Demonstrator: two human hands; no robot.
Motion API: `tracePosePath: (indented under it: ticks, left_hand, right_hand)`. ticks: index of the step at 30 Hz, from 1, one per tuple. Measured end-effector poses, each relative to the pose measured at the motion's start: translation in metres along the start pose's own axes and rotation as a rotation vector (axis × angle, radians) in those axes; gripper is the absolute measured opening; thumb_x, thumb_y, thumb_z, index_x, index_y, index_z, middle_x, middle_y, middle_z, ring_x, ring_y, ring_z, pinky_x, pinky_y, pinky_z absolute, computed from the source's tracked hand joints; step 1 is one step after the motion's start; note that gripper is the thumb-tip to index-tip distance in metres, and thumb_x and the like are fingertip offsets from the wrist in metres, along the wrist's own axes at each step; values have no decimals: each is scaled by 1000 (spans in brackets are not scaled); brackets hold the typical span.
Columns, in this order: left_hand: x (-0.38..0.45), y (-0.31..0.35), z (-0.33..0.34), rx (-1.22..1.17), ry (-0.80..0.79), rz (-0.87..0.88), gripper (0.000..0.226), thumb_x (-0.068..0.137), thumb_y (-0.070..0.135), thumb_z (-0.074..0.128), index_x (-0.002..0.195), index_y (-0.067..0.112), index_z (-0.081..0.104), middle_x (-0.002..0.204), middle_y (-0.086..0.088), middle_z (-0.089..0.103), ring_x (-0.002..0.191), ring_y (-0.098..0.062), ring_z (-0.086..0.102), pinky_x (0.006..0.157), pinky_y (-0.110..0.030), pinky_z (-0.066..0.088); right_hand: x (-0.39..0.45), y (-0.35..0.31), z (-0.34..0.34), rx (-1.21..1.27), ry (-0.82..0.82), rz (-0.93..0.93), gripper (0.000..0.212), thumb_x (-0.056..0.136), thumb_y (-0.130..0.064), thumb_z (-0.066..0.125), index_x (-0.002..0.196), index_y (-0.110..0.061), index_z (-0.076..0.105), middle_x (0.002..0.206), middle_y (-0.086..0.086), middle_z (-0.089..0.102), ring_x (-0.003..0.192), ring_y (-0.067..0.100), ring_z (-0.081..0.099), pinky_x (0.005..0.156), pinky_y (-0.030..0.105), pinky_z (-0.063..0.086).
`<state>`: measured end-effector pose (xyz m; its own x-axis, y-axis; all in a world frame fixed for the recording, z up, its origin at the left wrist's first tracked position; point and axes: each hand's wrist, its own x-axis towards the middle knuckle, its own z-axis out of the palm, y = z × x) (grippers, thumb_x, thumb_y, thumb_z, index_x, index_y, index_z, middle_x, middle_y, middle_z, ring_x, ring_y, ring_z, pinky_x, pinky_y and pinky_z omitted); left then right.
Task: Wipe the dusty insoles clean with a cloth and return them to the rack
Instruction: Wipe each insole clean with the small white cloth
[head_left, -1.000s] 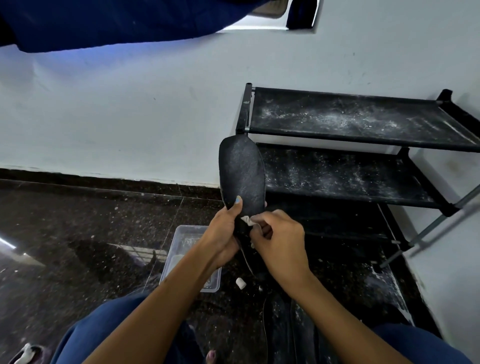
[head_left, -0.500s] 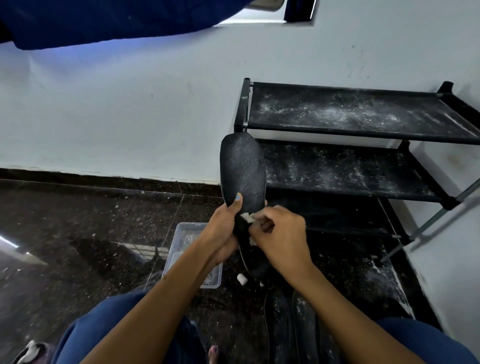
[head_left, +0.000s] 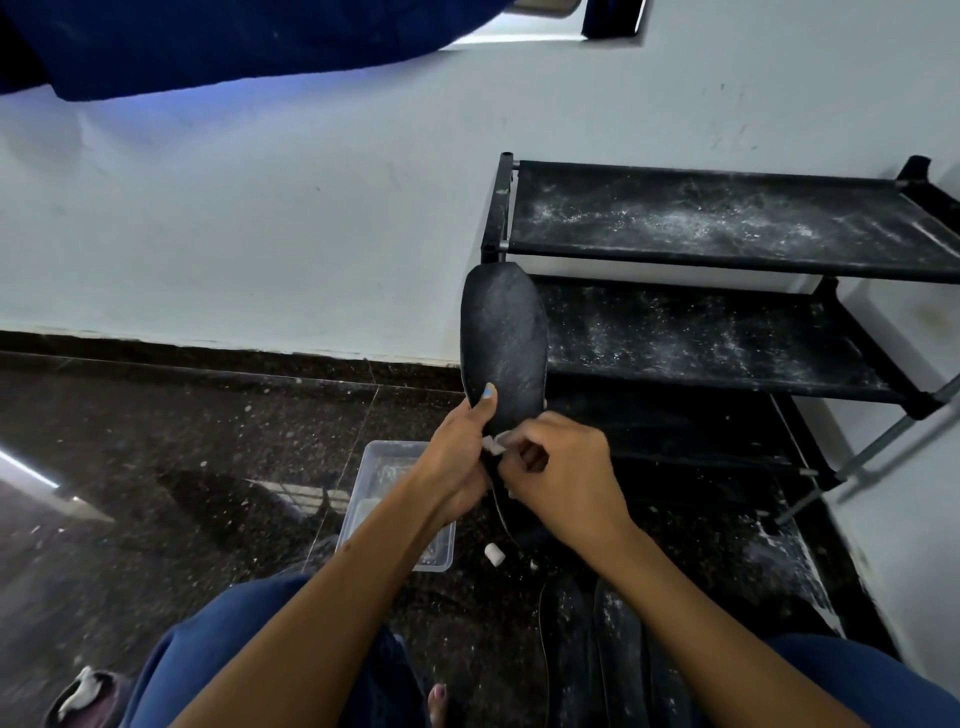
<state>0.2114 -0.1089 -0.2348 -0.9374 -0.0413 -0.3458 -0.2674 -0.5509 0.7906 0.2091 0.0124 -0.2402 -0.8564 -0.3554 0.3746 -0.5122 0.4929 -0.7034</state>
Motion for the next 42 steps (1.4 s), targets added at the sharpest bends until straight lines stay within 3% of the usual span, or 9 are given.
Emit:
tracePosePath:
  ticks: [3, 7, 11, 16, 21, 30, 34, 39, 42]
  left_hand:
    - [0, 1, 1, -9, -19, -13, 43, 102, 32, 34, 130, 3, 51, 121, -18, 64, 110, -30, 63, 94, -42, 51]
    - [2, 0, 0, 18, 31, 25, 44, 102, 31, 35, 130, 2, 50, 123, -19, 63, 113, -30, 61, 93, -37, 51]
    - [0, 1, 0, 14, -7, 19, 45, 102, 33, 31, 130, 2, 51, 123, -17, 63, 110, -29, 61, 93, -40, 50]
    - [2, 0, 0, 11, 22, 41, 43, 102, 30, 32, 126, 1, 53, 120, -17, 64, 104, -26, 64, 92, -36, 51]
    - [1, 2, -2, 39, 20, 35, 47, 103, 33, 30, 129, 1, 51, 123, -17, 63, 109, -28, 62, 96, -39, 49]
    - [-1, 1, -2, 15, -29, 21, 40, 103, 28, 33, 130, 4, 50, 124, -20, 62, 110, -32, 62, 95, -41, 51]
    - [2, -1, -3, 28, 25, 66, 40, 103, 26, 33, 133, 4, 48, 126, -20, 60, 108, -28, 62, 93, -35, 52]
    - [2, 0, -3, 10, 21, 82, 42, 103, 29, 30, 134, 4, 46, 124, -18, 61, 101, -25, 65, 91, -38, 53]
    - [3, -1, -3, 5, 62, 93, 41, 103, 28, 32, 133, 5, 48, 124, -18, 62, 107, -29, 63, 95, -41, 51]
  right_hand:
    - [4, 4, -3, 19, 140, 103, 15, 76, -5, 66, 86, -14, 73, 79, -2, 66, 63, 6, 62, 64, 29, 55]
    - [-3, -1, 3, 14, -48, 18, 14, 73, -8, 68, 83, -16, 74, 77, -2, 66, 62, 7, 61, 62, 28, 54]
    - [3, 6, -1, 12, 88, 119, 14, 75, -8, 66, 84, -16, 74, 78, -3, 66, 64, 5, 61, 64, 24, 54]
    - [-1, 2, 0, 10, -92, 37, 16, 72, -5, 69, 83, -16, 74, 78, -3, 66, 62, 3, 60, 62, 17, 51]
    - [4, 9, -4, 43, 13, 92, 16, 72, -3, 68, 83, -14, 73, 76, -3, 66, 60, 3, 61, 60, 13, 51]
    - [4, 7, -2, 62, 70, 56, 16, 75, -4, 68, 86, -14, 74, 78, -4, 67, 63, 4, 62, 67, 17, 53]
    - [-2, 1, 0, 29, -104, -14, 16, 72, -7, 68, 85, -16, 75, 78, -4, 66, 61, 6, 61, 63, 26, 55]
    - [2, 7, -4, -40, 32, 98, 16, 76, -9, 66, 87, -17, 74, 80, -3, 67, 63, 7, 63, 64, 30, 56]
    - [-4, -1, -2, 27, -150, 44, 13, 74, -10, 68, 84, -16, 74, 79, -1, 67, 63, 8, 63, 65, 30, 55]
